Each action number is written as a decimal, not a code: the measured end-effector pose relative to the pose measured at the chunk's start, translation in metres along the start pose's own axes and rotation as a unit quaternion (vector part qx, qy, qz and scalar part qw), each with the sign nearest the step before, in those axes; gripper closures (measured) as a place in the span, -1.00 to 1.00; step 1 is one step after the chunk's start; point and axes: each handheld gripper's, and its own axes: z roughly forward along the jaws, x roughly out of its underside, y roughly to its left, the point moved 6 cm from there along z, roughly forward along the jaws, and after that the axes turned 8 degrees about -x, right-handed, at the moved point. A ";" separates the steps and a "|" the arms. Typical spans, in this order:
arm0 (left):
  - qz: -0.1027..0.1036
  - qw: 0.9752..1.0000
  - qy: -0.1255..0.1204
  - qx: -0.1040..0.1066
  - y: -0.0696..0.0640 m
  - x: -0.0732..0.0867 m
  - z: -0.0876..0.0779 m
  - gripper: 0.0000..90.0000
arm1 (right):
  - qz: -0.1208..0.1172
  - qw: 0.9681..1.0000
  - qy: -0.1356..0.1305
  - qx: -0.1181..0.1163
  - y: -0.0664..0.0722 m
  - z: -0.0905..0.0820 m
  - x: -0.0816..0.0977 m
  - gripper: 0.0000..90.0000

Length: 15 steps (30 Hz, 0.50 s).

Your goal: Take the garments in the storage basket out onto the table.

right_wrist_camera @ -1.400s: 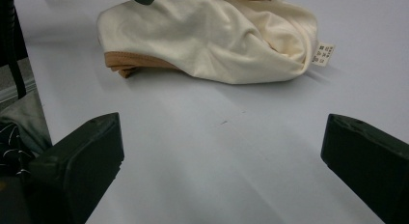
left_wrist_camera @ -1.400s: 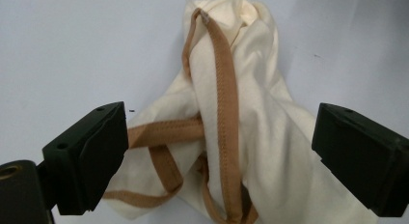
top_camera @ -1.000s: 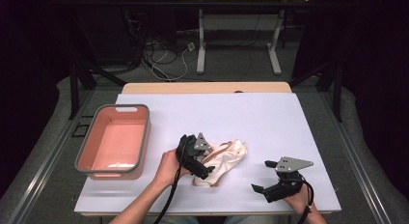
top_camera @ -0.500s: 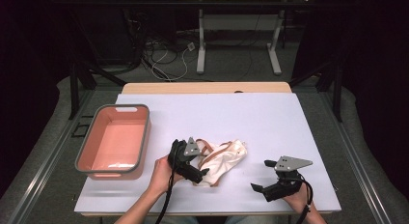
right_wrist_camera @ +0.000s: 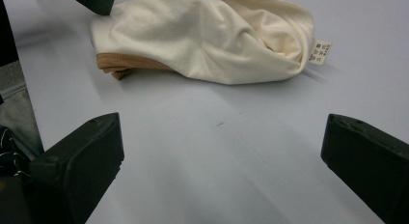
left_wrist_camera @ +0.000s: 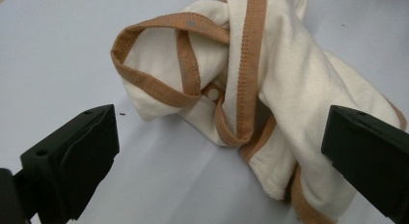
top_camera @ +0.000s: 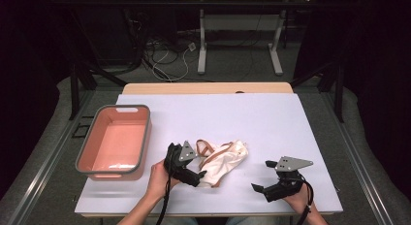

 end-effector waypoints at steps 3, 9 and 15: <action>0.000 1.000 0.002 -0.003 -0.001 0.002 -0.002 -1.00 | -0.003 1.000 -0.001 0.001 0.000 0.000 0.000 -0.98; -0.003 1.000 0.002 -0.003 -0.007 0.005 -0.006 -1.00 | -0.002 1.000 -0.004 0.001 0.002 -0.002 0.000 -0.98; -0.005 1.000 0.009 0.000 -0.010 0.010 -0.007 -1.00 | -0.004 1.000 0.000 0.001 0.003 -0.001 0.000 -0.98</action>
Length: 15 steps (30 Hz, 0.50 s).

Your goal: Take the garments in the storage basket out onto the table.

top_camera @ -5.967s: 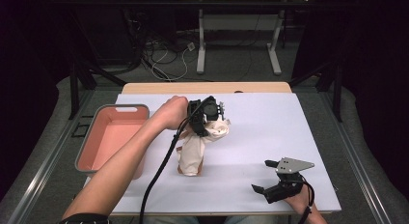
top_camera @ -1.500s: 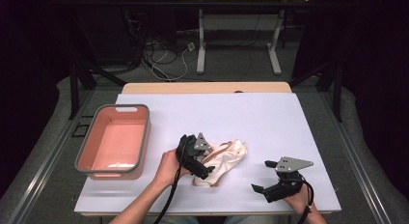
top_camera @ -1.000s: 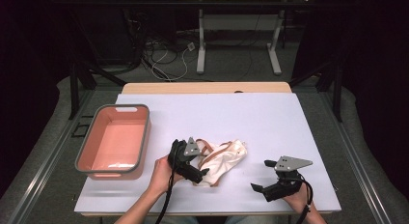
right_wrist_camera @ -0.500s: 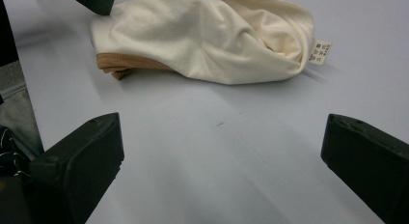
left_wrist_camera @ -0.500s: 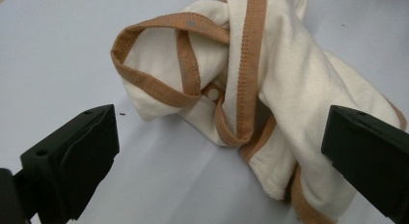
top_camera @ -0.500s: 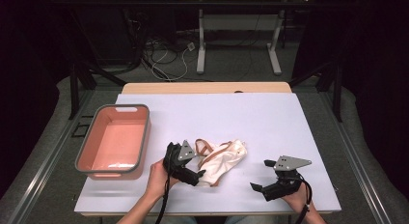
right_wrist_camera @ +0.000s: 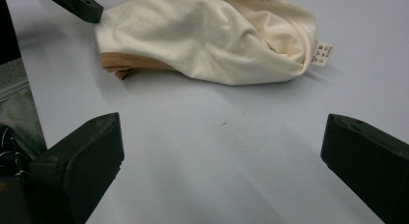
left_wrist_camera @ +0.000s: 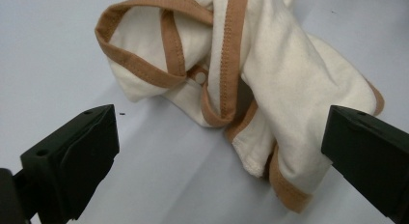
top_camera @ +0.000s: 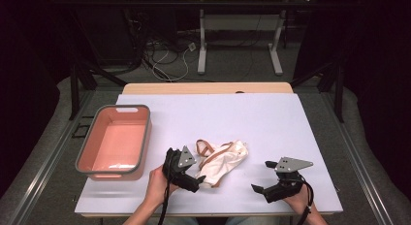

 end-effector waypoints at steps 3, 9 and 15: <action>-0.003 1.000 0.006 0.003 -0.001 0.003 0.000 -1.00 | 0.000 1.000 0.000 0.001 0.000 0.001 0.000 -0.98; -0.006 1.000 0.007 0.003 -0.001 0.005 0.000 -1.00 | 0.003 1.000 -0.001 0.003 -0.001 0.001 0.000 -0.98; -0.013 1.000 0.010 0.000 -0.001 0.006 0.000 -1.00 | 0.006 1.000 0.004 0.007 -0.002 0.003 -0.001 -0.98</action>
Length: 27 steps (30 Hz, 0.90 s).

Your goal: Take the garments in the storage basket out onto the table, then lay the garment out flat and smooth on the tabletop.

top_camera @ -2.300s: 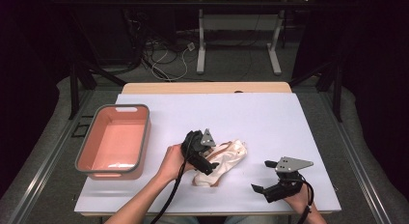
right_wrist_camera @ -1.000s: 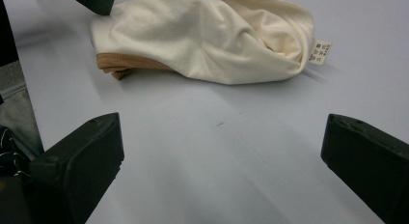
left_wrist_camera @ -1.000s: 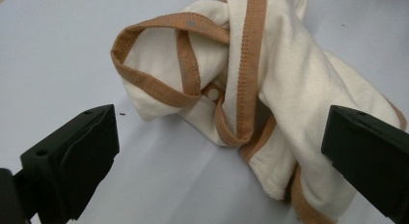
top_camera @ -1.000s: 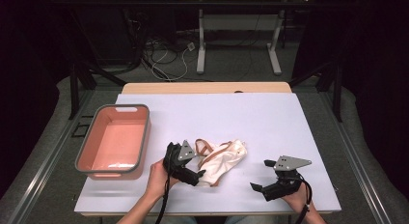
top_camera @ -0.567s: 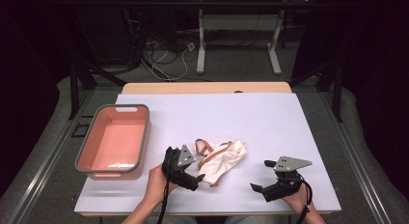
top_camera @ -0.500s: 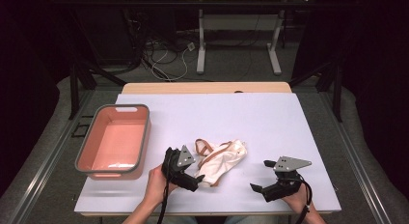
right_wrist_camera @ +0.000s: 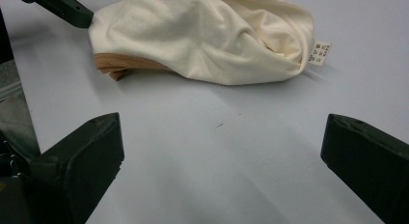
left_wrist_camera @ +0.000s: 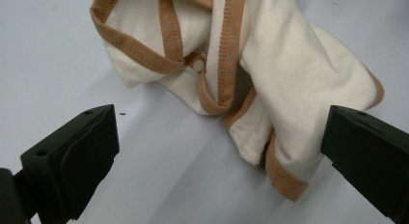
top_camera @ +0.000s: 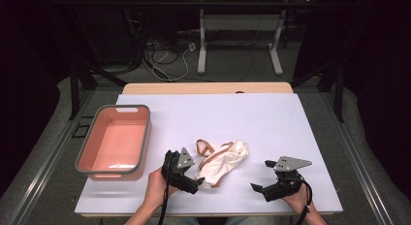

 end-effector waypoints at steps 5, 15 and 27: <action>-0.012 1.000 -0.001 0.003 -0.002 0.000 0.001 -1.00 | 0.013 1.000 -0.003 0.015 -0.004 0.005 -0.006 -0.98; -0.011 1.000 0.003 0.003 -0.004 0.001 0.003 -1.00 | 0.023 0.999 -0.005 0.035 -0.015 0.016 -0.023 -0.98; -0.033 0.999 -0.002 0.042 -0.015 -0.002 0.002 -0.85 | 0.022 0.999 0.006 0.037 -0.020 0.045 -0.045 -0.81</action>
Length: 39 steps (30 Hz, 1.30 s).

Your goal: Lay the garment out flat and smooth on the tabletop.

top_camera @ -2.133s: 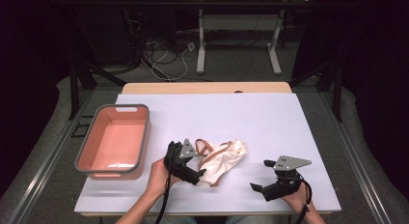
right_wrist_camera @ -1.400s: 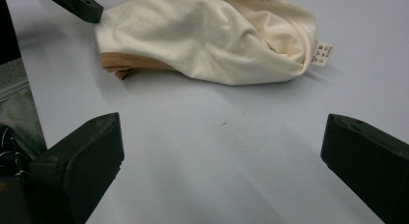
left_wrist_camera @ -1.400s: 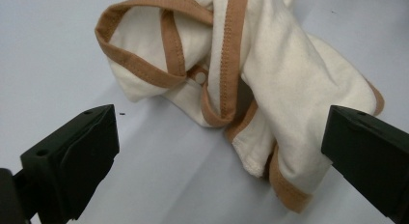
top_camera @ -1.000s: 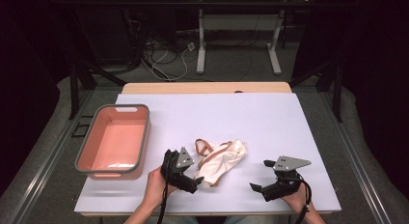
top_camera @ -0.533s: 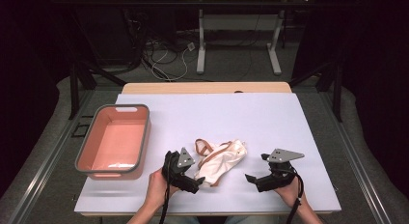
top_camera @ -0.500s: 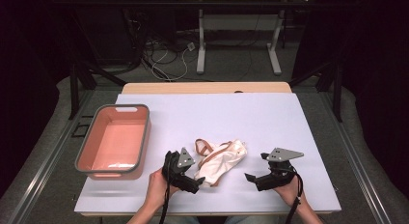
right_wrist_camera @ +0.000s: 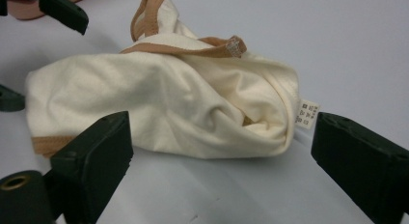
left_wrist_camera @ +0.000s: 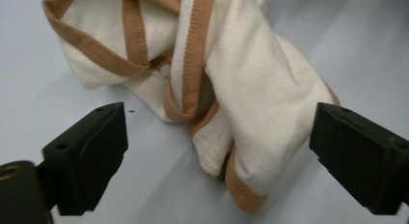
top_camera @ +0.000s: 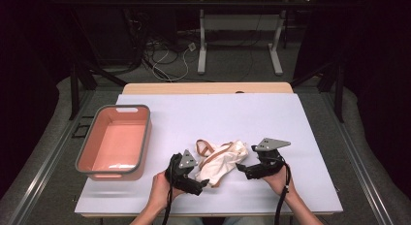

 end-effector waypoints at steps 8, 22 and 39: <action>0.004 0.999 0.013 0.029 -0.005 0.003 0.007 -0.27 | 0.002 0.999 0.033 0.012 -0.005 0.020 -0.002 -0.32; 0.007 0.999 0.025 0.036 -0.013 0.002 0.022 0.54 | -0.006 0.999 0.039 0.031 -0.004 0.020 0.009 0.71; 0.026 0.995 -0.006 0.098 -0.051 -0.007 0.025 0.79 | 0.008 0.998 0.026 0.058 -0.013 0.011 0.002 0.95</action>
